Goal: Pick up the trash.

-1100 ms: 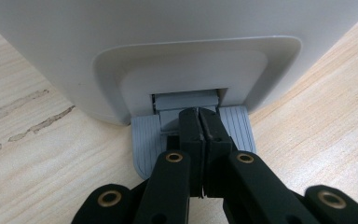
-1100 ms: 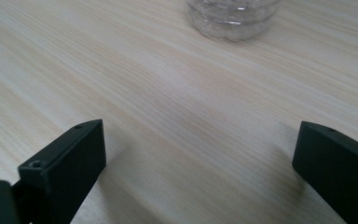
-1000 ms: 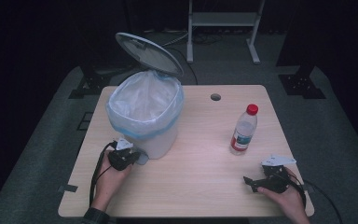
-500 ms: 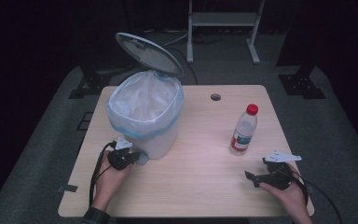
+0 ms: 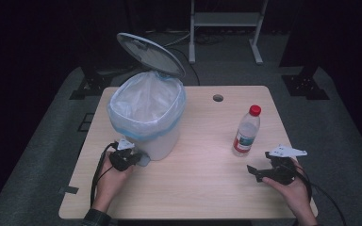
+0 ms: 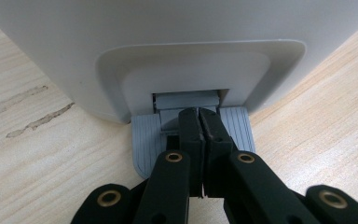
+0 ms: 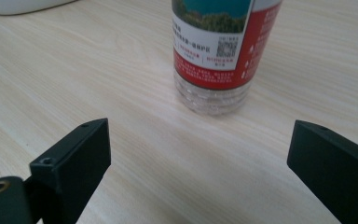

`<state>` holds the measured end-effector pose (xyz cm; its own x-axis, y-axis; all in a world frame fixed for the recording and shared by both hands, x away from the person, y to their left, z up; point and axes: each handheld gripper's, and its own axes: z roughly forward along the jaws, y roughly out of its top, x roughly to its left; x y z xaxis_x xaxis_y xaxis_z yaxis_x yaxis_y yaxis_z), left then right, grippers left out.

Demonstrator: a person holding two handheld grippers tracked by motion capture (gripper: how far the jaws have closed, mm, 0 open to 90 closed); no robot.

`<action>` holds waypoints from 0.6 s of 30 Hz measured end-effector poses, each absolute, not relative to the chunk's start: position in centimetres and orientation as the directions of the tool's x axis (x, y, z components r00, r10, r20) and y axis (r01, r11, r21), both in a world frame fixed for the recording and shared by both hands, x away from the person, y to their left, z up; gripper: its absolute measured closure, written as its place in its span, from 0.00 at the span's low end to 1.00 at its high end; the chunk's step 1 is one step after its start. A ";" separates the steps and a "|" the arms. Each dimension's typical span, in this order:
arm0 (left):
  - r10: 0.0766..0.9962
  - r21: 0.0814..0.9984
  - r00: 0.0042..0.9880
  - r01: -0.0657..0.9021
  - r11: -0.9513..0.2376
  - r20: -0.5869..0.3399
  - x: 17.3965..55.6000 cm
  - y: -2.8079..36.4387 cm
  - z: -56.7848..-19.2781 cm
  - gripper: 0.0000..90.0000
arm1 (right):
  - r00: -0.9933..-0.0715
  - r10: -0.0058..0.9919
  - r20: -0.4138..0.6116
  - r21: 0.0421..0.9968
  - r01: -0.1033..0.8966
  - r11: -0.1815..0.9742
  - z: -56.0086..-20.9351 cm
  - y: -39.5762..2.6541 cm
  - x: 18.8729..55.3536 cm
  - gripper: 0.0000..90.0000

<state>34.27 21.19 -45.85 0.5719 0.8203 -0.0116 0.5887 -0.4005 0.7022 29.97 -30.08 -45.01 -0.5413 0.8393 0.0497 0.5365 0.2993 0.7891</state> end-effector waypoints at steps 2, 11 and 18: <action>0.818 0.701 0.575 0.587 -0.404 -0.010 34.3 21.2 -45.8 0.99 | -0.545 0.837 0.049 0.794 0.530 0.299 -44.8 -29.9 30.2 0.05; 0.818 0.700 0.576 0.588 -0.406 -0.010 34.3 21.2 -45.8 0.99 | -0.549 0.835 0.044 0.807 0.512 0.294 -43.5 -29.4 31.0 0.06; 0.820 0.703 0.572 0.590 -0.397 -0.018 34.3 21.2 -45.9 0.99 | -0.551 0.833 0.047 0.823 0.494 0.280 -42.8 -29.2 31.5 0.06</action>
<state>34.28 21.25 -45.87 0.5718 0.8202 -0.0176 0.5904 -0.3966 0.7029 31.55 -29.15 -42.80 -0.5510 0.8332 0.0471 0.4937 0.2799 0.8234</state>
